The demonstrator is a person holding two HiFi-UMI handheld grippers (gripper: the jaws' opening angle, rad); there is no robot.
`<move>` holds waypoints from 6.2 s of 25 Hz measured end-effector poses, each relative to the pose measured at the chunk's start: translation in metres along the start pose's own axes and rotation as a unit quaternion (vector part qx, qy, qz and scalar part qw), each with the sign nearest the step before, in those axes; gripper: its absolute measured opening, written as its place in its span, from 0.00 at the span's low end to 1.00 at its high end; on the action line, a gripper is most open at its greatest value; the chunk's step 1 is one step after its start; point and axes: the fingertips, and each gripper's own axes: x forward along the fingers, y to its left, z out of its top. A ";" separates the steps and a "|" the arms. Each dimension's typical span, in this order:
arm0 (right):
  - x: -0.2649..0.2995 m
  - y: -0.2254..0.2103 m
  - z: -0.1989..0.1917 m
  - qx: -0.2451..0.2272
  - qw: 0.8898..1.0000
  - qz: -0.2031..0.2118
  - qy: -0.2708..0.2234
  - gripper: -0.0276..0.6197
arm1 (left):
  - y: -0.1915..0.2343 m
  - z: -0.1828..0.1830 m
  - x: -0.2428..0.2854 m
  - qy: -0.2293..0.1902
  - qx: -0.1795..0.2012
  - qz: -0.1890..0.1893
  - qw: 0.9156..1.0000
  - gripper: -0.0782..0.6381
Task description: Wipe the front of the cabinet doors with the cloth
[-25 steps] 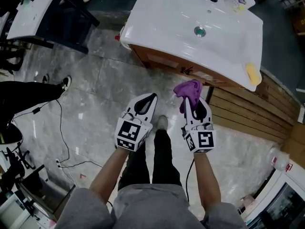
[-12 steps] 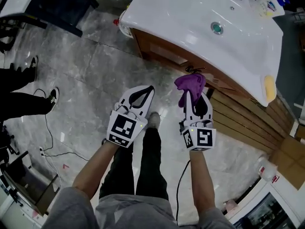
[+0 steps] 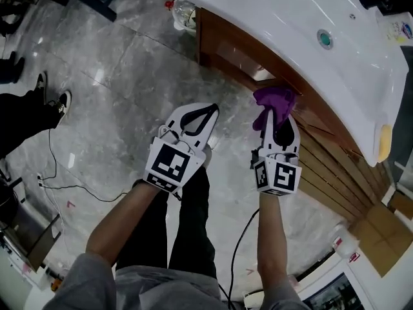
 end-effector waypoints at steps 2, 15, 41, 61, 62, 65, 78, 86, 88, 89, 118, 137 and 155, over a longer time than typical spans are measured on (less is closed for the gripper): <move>0.006 -0.003 -0.004 -0.007 1.000 -0.004 0.001 0.20 | 0.001 -0.003 0.004 -0.004 -0.004 0.002 1.000 0.12; 0.035 -0.017 -0.021 -0.042 0.998 -0.018 0.032 0.20 | 0.012 -0.019 0.001 -0.001 -0.021 0.026 0.999 0.12; 0.079 0.022 -0.017 -0.121 0.990 -0.001 0.067 0.17 | 0.076 -0.038 -0.011 0.010 -0.060 0.022 0.998 0.12; 0.132 0.088 -0.009 -0.135 0.989 0.029 0.051 0.17 | 0.132 -0.049 -0.017 0.021 -0.070 -0.003 0.997 0.12; 0.136 0.093 -0.008 -0.136 0.989 0.032 0.050 0.17 | 0.136 -0.050 -0.019 0.021 -0.071 -0.001 0.997 0.12; 0.145 0.105 -0.005 -0.141 0.988 0.043 0.048 0.17 | 0.146 -0.052 -0.022 0.021 -0.076 0.004 0.997 0.12; 0.169 0.157 0.007 -0.149 0.984 0.094 0.037 0.17 | 0.162 -0.064 -0.032 0.025 -0.096 0.017 0.995 0.12; 0.171 0.176 0.012 -0.128 0.985 0.116 0.025 0.17 | 0.169 -0.069 -0.042 0.025 -0.102 0.030 0.994 0.12; 0.166 0.185 0.012 -0.140 0.982 0.128 0.022 0.17 | 0.169 -0.071 -0.045 0.025 -0.103 0.033 0.994 0.12; 0.164 0.189 0.013 -0.148 0.980 0.134 0.021 0.17 | 0.168 -0.072 -0.046 0.025 -0.104 0.034 0.994 0.12; 0.046 0.087 -0.023 -0.124 0.989 0.073 0.025 0.17 | 0.052 -0.077 -0.016 0.035 -0.078 -0.002 0.996 0.12; 0.051 0.008 -0.086 -0.116 0.990 -0.028 0.076 0.17 | 0.034 -0.081 0.034 0.036 -0.057 -0.010 0.998 0.12; 0.100 0.006 -0.105 -0.104 0.985 -0.077 0.109 0.17 | 0.064 -0.093 0.037 0.040 -0.067 -0.009 0.997 0.12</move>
